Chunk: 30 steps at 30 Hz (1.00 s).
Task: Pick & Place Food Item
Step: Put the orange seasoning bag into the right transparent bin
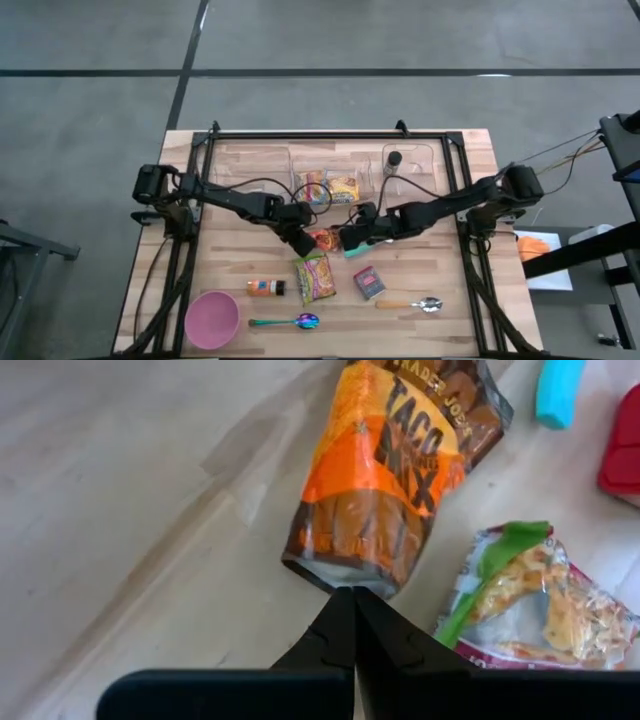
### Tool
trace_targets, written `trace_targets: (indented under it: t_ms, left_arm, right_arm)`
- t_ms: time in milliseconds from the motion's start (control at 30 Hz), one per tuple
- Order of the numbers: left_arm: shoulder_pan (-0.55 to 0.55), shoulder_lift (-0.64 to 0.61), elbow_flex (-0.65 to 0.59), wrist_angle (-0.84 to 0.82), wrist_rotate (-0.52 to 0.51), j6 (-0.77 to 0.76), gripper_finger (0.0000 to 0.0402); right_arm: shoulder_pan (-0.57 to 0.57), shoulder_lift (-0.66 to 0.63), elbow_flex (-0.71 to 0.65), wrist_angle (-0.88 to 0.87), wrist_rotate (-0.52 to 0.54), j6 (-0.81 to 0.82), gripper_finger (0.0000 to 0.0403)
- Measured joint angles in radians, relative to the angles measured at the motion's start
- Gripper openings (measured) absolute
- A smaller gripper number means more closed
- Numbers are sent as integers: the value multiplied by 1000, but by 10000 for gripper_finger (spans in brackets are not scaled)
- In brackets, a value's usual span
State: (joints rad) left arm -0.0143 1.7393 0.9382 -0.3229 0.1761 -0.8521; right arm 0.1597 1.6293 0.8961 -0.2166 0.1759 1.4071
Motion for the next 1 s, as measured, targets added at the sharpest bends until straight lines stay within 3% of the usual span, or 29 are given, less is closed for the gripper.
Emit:
trace_targets:
  t_ms: [333, 1000]
  left_arm:
    - [0, -1, -1, -20, 0, 18, 0]
    - [0, 45, 65, -21, -9, 36, 0]
  right_arm:
    - [-49, 38, -168, 384, -36, 73, 278]
    - [-95, 149, -49, 270, -126, 22, 278]
